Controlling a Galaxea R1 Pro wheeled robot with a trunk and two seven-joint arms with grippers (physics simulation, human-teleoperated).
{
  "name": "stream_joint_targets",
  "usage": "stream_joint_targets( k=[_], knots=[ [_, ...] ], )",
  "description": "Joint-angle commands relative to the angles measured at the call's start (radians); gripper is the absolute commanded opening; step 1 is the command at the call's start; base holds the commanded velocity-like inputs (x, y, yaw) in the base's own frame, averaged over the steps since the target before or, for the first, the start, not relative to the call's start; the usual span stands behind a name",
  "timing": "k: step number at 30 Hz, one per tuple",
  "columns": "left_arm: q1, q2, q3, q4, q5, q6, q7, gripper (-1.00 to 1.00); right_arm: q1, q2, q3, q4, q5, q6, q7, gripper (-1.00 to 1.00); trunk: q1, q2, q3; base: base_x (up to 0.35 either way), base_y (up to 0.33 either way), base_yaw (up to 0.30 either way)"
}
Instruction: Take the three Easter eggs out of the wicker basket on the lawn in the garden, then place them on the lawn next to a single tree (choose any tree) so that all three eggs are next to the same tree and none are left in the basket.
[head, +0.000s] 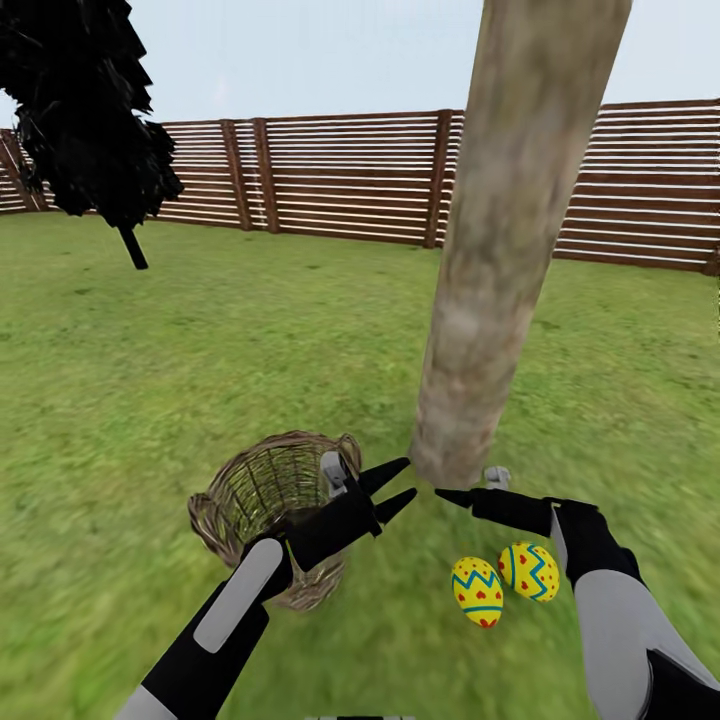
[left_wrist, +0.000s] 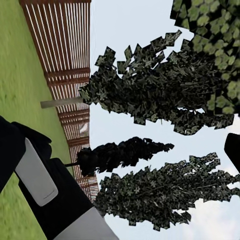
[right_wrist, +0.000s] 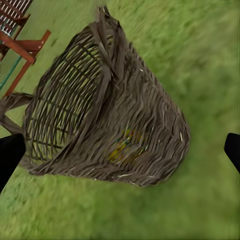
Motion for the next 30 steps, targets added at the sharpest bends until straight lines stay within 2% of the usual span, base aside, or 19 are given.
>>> stream_joint_targets(
  k=[1, 9, 12, 14, 18, 20, 22, 25, 30],
  knots=[
    [-0.001, 0.000, 0.000, 0.001, 0.006, 0.006, 0.000, 1.00, -0.001, 0.002, -0.006, -0.001, 0.008, 0.009, 0.007, 1.00, -0.001, 0.000, 0.003, 0.000, 0.000, 0.000],
    [-0.001, 0.000, 0.000, 0.001, 0.006, 0.006, 0.000, 1.00, -0.001, 0.008, -0.006, -0.004, 0.010, 0.013, 0.006, 1.00, -0.004, 0.002, 0.034, 0.000, 0.000, 0.009],
    [0.000, 0.001, 0.001, 0.001, 0.006, 0.007, 0.000, 1.00, -0.001, 0.008, -0.006, -0.004, 0.009, 0.049, 0.005, 1.00, -0.006, 0.003, 0.046, 0.000, 0.000, 0.167],
    [0.000, 0.018, 0.002, 0.000, 0.008, 0.008, 0.000, 1.00, -0.001, 0.009, -0.008, -0.007, 0.011, 0.100, 0.003, 1.00, -0.006, 0.003, 0.053, 0.000, 0.000, 0.262],
    [-0.001, 0.048, 0.011, -0.015, 0.011, 0.011, -0.001, 1.00, 0.000, 0.011, -0.009, -0.008, 0.010, 0.122, -0.003, 1.00, -0.008, 0.004, 0.069, 0.000, 0.000, 0.286],
    [-0.001, 0.084, 0.029, -0.035, 0.013, 0.012, -0.001, 1.00, 0.000, 0.012, -0.009, -0.007, 0.010, 0.125, -0.004, 1.00, -0.009, 0.004, 0.077, 0.000, 0.000, 0.291],
    [-0.001, 0.097, 0.043, -0.049, 0.013, 0.013, -0.001, 1.00, 0.000, 0.012, -0.008, -0.007, 0.009, 0.125, -0.005, 1.00, -0.010, 0.005, 0.084, 0.000, 0.000, 0.292],
    [-0.001, 0.105, 0.081, -0.065, 0.013, 0.023, -0.001, 1.00, 0.000, 0.013, -0.008, -0.007, 0.009, 0.126, -0.005, 1.00, -0.011, 0.006, 0.096, 0.000, 0.000, 0.292],
    [-0.001, 0.107, 0.152, -0.068, 0.013, 0.095, -0.001, 1.00, 0.000, 0.019, -0.008, -0.002, 0.010, 0.127, -0.005, 1.00, -0.014, 0.007, 0.115, 0.000, 0.000, 0.292]
  ],
)
